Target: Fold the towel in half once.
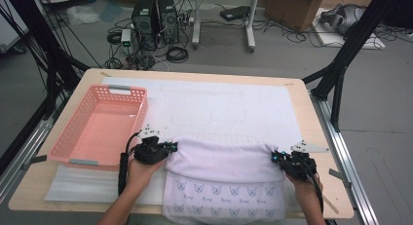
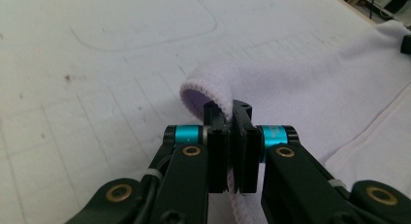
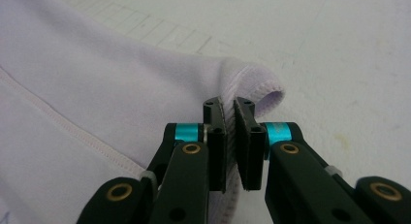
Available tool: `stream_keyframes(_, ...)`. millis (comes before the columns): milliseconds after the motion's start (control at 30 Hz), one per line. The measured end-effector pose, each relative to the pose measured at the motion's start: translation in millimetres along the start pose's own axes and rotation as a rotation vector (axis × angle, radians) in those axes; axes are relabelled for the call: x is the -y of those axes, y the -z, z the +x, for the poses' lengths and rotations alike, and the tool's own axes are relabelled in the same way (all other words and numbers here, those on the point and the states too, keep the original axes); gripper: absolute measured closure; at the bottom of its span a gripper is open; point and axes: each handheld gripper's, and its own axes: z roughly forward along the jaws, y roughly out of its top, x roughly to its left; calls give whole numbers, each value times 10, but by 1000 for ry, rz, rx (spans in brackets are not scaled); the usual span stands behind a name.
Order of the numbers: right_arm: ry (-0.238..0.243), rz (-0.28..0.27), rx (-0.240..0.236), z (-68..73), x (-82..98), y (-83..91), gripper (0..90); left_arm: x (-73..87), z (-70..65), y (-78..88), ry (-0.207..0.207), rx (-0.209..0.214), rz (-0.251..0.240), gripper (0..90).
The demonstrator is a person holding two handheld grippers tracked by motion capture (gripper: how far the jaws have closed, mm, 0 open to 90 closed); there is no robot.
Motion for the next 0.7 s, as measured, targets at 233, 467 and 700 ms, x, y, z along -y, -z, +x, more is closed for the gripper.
stream_keyframes(233,-4,-24,8,-177,-240,-172,845,-334,152,-156,7,-60,-4,858)
stream_keyframes(467,-6,-42,30,-346,-608,-425,845,-648,353,-374,7,-125,-9,858)
stream_keyframes(700,-27,-34,52,-513,-861,-684,845,-867,580,-569,53,-151,-24,857)
